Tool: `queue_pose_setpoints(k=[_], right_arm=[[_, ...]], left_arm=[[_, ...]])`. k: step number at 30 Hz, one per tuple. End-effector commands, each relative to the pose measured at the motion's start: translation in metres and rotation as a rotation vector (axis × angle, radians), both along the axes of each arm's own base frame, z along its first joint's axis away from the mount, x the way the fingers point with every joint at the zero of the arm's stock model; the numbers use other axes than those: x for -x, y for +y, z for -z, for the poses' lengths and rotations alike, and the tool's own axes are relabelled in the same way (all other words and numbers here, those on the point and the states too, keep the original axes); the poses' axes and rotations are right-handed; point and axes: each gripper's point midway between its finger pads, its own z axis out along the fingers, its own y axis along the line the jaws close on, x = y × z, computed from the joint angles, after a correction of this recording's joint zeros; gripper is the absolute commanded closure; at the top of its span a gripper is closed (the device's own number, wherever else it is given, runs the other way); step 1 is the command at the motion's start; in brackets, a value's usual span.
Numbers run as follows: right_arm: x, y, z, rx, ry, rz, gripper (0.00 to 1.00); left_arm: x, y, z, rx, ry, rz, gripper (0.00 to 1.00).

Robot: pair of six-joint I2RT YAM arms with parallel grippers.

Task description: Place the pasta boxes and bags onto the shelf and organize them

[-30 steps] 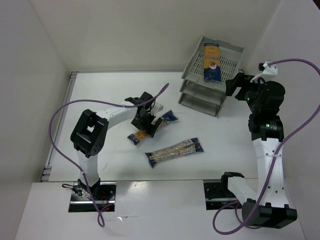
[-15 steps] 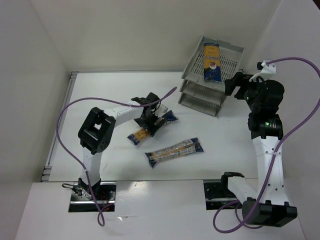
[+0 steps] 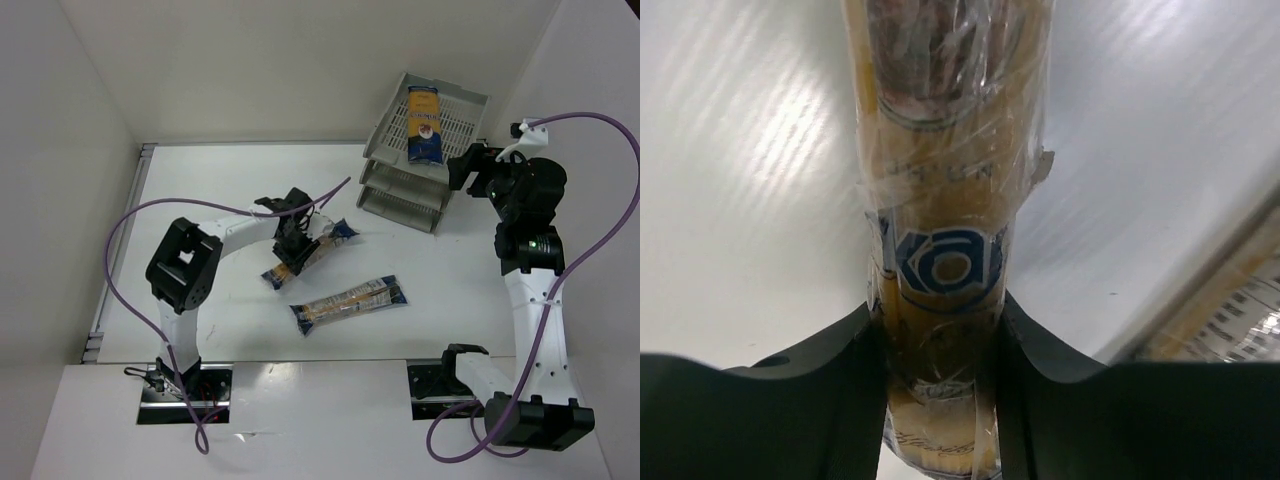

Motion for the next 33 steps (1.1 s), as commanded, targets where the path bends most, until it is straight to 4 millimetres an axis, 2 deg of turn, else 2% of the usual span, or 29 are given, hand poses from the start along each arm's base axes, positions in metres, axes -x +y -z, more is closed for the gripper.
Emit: queue_pose_setpoints(k=[1,3,5,7,8,10,13,14,15,17,18,19,21,24,28,29,30,33], right_arm=[[-0.001,0.002,-0.012,0.024,-0.060,-0.018,0.19],[-0.001,0.006,-0.007,0.021,-0.048,-0.041,0.25],[0.003,0.013,-0.004,-0.008,-0.042,-0.075,0.29],[0.005,0.024,0.006,-0.027,-0.017,-0.134,0.29],[0.009,0.029,0.003,-0.027,-0.028,-0.164,0.29],[0.013,0.041,0.007,-0.044,-0.017,-0.233,0.29],[0.025,0.064,0.009,-0.079,-0.009,-0.372,0.29],[0.028,0.069,0.009,-0.082,-0.008,-0.404,0.29],[0.032,0.077,0.015,-0.118,0.013,-0.446,0.29],[0.037,0.079,0.016,-0.129,0.008,-0.458,0.29],[0.038,0.081,0.025,-0.148,0.033,-0.466,0.29],[0.042,0.083,0.026,-0.148,0.031,-0.480,0.29],[0.049,0.085,0.036,-0.150,0.058,-0.490,0.29],[0.057,0.086,0.041,-0.141,0.061,-0.491,0.29],[0.060,0.085,0.039,-0.145,0.043,-0.482,0.29],[0.063,0.086,0.038,-0.151,0.030,-0.482,0.29],[0.065,0.085,0.037,-0.154,0.020,-0.471,0.29],[0.070,0.083,0.037,-0.147,0.001,-0.451,0.29]], left_arm=[[0.013,-0.032,-0.027,0.189,0.030,0.064,1.00],[0.009,-0.036,-0.052,0.217,-0.010,0.060,1.00],[0.001,-0.042,-0.090,0.262,-0.070,0.051,1.00],[-0.004,-0.041,-0.123,0.304,-0.125,0.050,1.00],[-0.005,-0.042,-0.135,0.317,-0.146,0.052,1.00],[-0.013,-0.043,-0.174,0.365,-0.227,0.052,1.00],[-0.027,-0.033,-0.214,0.421,-0.323,0.028,1.00],[-0.031,-0.036,-0.223,0.443,-0.362,0.033,1.00],[-0.036,-0.032,-0.231,0.455,-0.390,0.023,1.00],[-0.034,-0.034,-0.232,0.468,-0.382,0.032,1.00],[-0.030,-0.035,-0.223,0.475,-0.346,0.009,1.00],[-0.028,-0.036,-0.220,0.481,-0.328,0.005,1.00],[-0.024,-0.039,-0.221,0.504,-0.300,-0.012,1.00],[-0.027,-0.051,-0.245,0.586,-0.310,-0.027,1.00],[-0.025,-0.075,-0.303,0.820,-0.305,-0.098,1.00],[-0.030,-0.080,-0.319,0.876,-0.338,-0.109,1.00],[-0.033,-0.081,-0.323,0.895,-0.340,-0.135,1.00],[-0.054,-0.084,-0.305,0.854,-0.334,-0.248,1.00]])
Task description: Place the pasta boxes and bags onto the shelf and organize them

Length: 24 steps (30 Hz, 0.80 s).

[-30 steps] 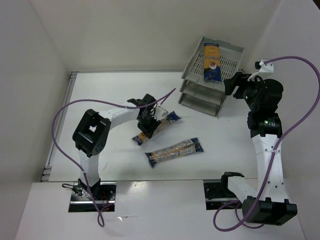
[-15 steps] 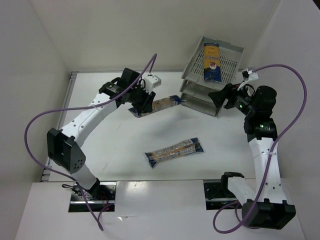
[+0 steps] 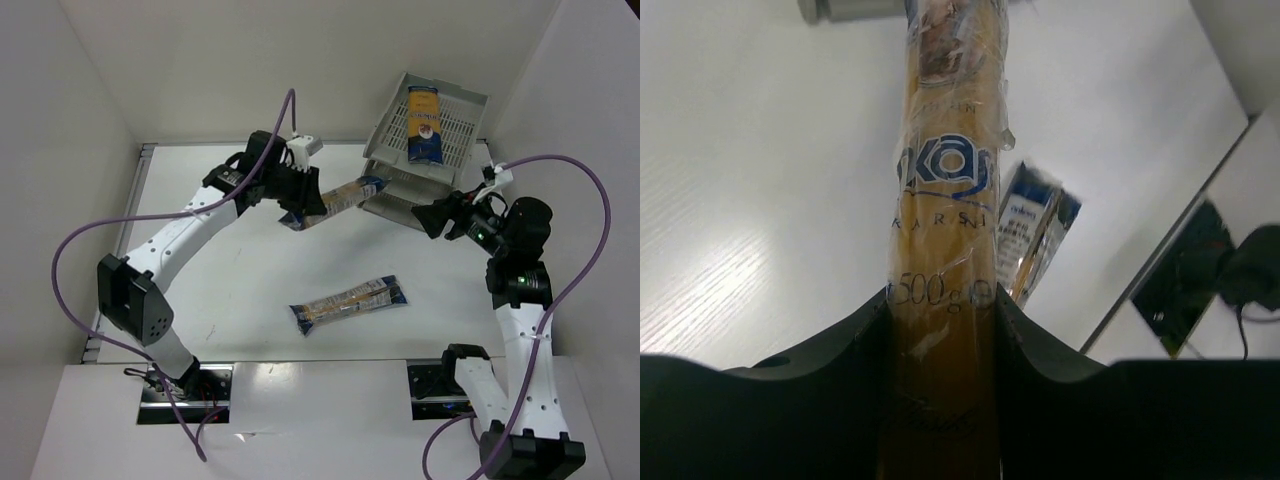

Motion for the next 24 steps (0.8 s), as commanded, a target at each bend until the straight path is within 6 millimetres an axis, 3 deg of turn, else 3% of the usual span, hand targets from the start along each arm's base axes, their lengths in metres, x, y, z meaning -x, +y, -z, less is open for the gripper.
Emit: queue_pose_setpoints(k=[1,4,9,16,21,23,24], right_arm=[[0.006,0.000,-0.012,0.004,-0.069,0.009,0.29],[0.008,-0.003,-0.020,0.028,-0.116,0.027,0.29],[0.008,-0.009,-0.039,0.038,-0.195,0.070,0.29],[0.009,-0.010,-0.049,0.077,-0.240,0.070,0.29],[0.008,-0.011,-0.047,0.094,-0.252,0.069,0.29],[0.005,-0.012,-0.045,0.101,-0.248,0.069,0.29],[0.005,-0.012,-0.045,0.111,-0.253,0.068,0.29]], left_arm=[[-0.036,-0.025,-0.069,0.199,-0.156,-0.093,1.00],[-0.037,-0.036,-0.046,0.163,-0.107,-0.113,1.00],[-0.044,-0.072,-0.044,0.269,-0.063,-0.078,1.00],[-0.056,-0.095,-0.061,0.373,-0.045,-0.076,1.00],[-0.065,-0.109,-0.056,0.410,0.001,-0.067,1.00],[-0.065,-0.114,-0.073,0.453,0.000,-0.056,1.00],[-0.066,-0.116,-0.073,0.459,0.012,-0.050,1.00]])
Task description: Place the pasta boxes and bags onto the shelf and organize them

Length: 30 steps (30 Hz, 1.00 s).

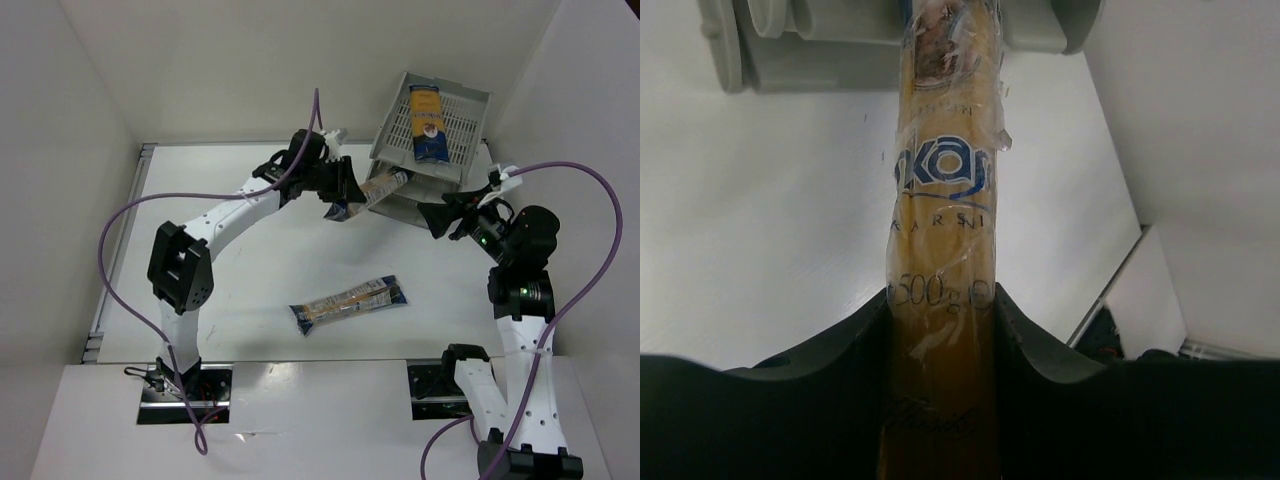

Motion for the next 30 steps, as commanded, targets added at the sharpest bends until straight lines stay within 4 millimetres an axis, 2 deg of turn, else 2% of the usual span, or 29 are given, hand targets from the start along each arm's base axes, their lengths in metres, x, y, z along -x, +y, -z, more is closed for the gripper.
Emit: queue_pose_setpoints(k=[1,2,3,7,8,9,11,13,14,16,17,18,19,21,23,25,27,28,30], right_arm=[[-0.003,-0.004,-0.023,0.043,-0.106,0.016,0.29],[-0.003,-0.004,-0.025,0.044,-0.115,0.016,0.29],[-0.007,-0.005,-0.022,0.043,-0.104,0.025,0.29],[-0.014,-0.012,-0.018,0.041,-0.094,0.066,0.29],[-0.017,-0.014,-0.016,0.040,-0.085,0.077,0.29],[-0.018,-0.016,-0.016,0.048,-0.089,0.086,0.29],[-0.022,-0.018,-0.013,0.057,-0.082,0.097,0.29],[-0.024,-0.019,-0.008,0.065,-0.065,0.096,0.29],[-0.024,-0.019,-0.012,0.066,-0.074,0.096,0.29],[-0.023,-0.019,-0.009,0.077,-0.068,0.096,0.29],[-0.024,-0.020,-0.009,0.087,-0.073,0.096,0.29],[-0.025,-0.020,-0.004,0.085,-0.052,0.095,0.29],[-0.025,-0.020,-0.004,0.095,-0.057,0.095,0.29],[-0.027,-0.019,-0.001,0.094,-0.048,0.084,0.29],[-0.026,-0.017,-0.001,0.103,-0.054,0.071,0.29],[-0.027,-0.014,0.006,0.100,-0.035,0.048,0.29],[-0.028,-0.014,0.003,0.101,-0.046,0.048,0.29],[-0.030,-0.014,0.006,0.100,-0.037,0.047,0.29],[-0.032,-0.015,0.008,0.099,-0.028,0.047,0.29]], left_arm=[[-0.014,-0.026,-0.094,0.241,-0.171,0.043,1.00],[-0.016,-0.027,-0.099,0.252,-0.174,0.040,1.00],[-0.021,-0.029,-0.088,0.244,-0.148,0.022,1.00],[-0.037,-0.037,-0.074,0.261,-0.102,-0.025,1.00],[-0.037,-0.043,-0.078,0.276,-0.112,-0.025,1.00],[-0.043,-0.046,-0.071,0.278,-0.104,-0.038,1.00],[-0.046,-0.057,-0.081,0.326,-0.100,-0.040,1.00],[-0.049,-0.067,-0.076,0.352,-0.067,-0.057,1.00],[-0.048,-0.074,-0.077,0.363,-0.059,-0.066,1.00],[-0.056,-0.077,-0.067,0.374,-0.010,-0.107,1.00],[-0.053,-0.083,-0.068,0.383,0.000,-0.101,1.00],[-0.055,-0.085,-0.060,0.385,0.019,-0.107,1.00],[-0.059,-0.085,-0.071,0.404,0.008,-0.128,1.00],[-0.061,-0.093,-0.065,0.421,0.052,-0.150,1.00],[-0.063,-0.095,-0.071,0.452,0.086,-0.174,1.00],[-0.059,-0.099,-0.069,0.459,0.121,-0.185,0.97],[-0.055,-0.107,-0.063,0.464,0.169,-0.218,0.91],[-0.058,-0.107,-0.063,0.471,0.179,-0.239,0.88],[-0.070,-0.104,-0.047,0.460,0.198,-0.314,0.79]])
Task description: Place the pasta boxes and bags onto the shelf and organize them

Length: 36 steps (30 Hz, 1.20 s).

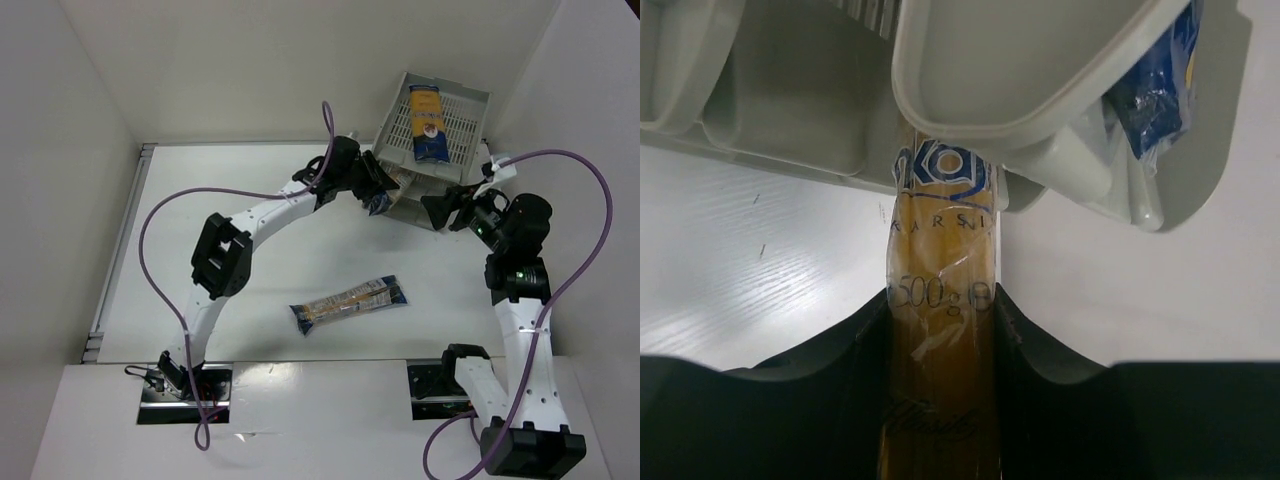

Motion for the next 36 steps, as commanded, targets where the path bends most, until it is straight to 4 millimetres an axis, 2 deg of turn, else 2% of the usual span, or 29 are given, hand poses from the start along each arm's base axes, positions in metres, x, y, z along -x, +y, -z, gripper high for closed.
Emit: queue_pose_setpoints(k=[1,2,5,6,7,9,10,11,16,17,20,22,24,25,26,27,28,29,30,31,32,33,36], right_arm=[[-0.003,0.001,-0.009,0.028,-0.044,-0.018,0.29],[-0.004,0.000,-0.009,0.041,-0.050,-0.018,0.29],[-0.008,-0.007,-0.002,0.065,-0.037,0.016,0.29],[-0.008,-0.008,0.003,0.064,-0.014,0.026,0.29],[-0.008,-0.010,0.005,0.078,-0.011,0.034,0.29],[-0.009,-0.015,0.007,0.099,-0.009,0.057,0.25],[-0.009,-0.015,0.010,0.098,0.005,0.057,0.25],[-0.009,-0.017,0.012,0.107,0.011,0.065,0.25],[-0.013,-0.019,0.009,0.108,0.013,0.074,0.24],[-0.013,-0.019,0.004,0.109,0.002,0.074,0.24],[-0.013,-0.021,0.007,0.126,0.006,0.081,0.24],[-0.013,-0.021,0.009,0.141,0.008,0.079,0.24],[-0.011,-0.023,0.011,0.173,0.012,0.074,0.26],[-0.010,-0.021,0.013,0.186,0.014,0.057,0.28],[-0.008,-0.020,0.016,0.213,0.012,0.038,0.31],[-0.006,-0.020,0.022,0.222,0.035,0.034,0.36],[-0.007,-0.021,0.026,0.230,0.055,0.029,0.50],[-0.008,-0.021,0.034,0.240,0.083,0.023,0.56],[-0.011,-0.022,0.041,0.258,0.111,0.014,0.62],[-0.009,-0.023,0.053,0.266,0.155,0.004,0.71],[-0.010,-0.019,0.056,0.279,0.167,-0.017,0.76],[-0.012,-0.018,0.065,0.310,0.186,-0.030,0.80],[-0.016,-0.003,0.067,0.379,0.187,-0.073,0.95]], left_arm=[[-0.017,-0.016,-0.067,0.180,-0.094,-0.083,0.77],[-0.021,-0.016,-0.058,0.168,-0.087,-0.096,0.71],[-0.032,-0.015,-0.044,0.147,-0.087,-0.141,0.68],[-0.035,-0.015,-0.035,0.136,-0.081,-0.152,0.59],[-0.036,-0.015,-0.041,0.144,-0.090,-0.152,0.51],[-0.038,-0.017,-0.025,0.127,-0.072,-0.153,0.46],[-0.043,-0.015,-0.030,0.129,-0.086,-0.177,0.43],[-0.045,-0.015,-0.021,0.118,-0.080,-0.186,0.40],[-0.051,-0.018,-0.009,0.107,-0.074,-0.196,0.40],[-0.051,-0.018,-0.009,0.107,-0.074,-0.196,0.40],[-0.049,-0.018,-0.011,0.109,-0.072,-0.188,0.34],[-0.045,-0.018,-0.025,0.119,-0.093,-0.170,0.31],[-0.044,-0.011,-0.028,0.106,-0.104,-0.157,0.28],[-0.046,-0.005,-0.029,0.090,-0.126,-0.157,0.27],[-0.047,0.002,-0.040,0.092,-0.146,-0.154,0.25],[-0.043,0.006,-0.030,0.064,-0.134,-0.149,0.22],[-0.044,0.016,-0.026,0.032,-0.136,-0.151,0.21],[-0.041,0.025,-0.038,0.042,-0.141,-0.149,0.19],[-0.035,0.030,-0.032,0.016,-0.133,-0.143,0.18],[-0.020,0.035,-0.008,-0.028,-0.078,-0.111,0.15],[-0.013,0.045,-0.018,-0.036,-0.089,-0.101,0.15],[-0.004,0.050,-0.013,-0.052,-0.077,-0.082,0.11],[0.027,0.068,-0.001,-0.116,-0.059,-0.032,0.00]])
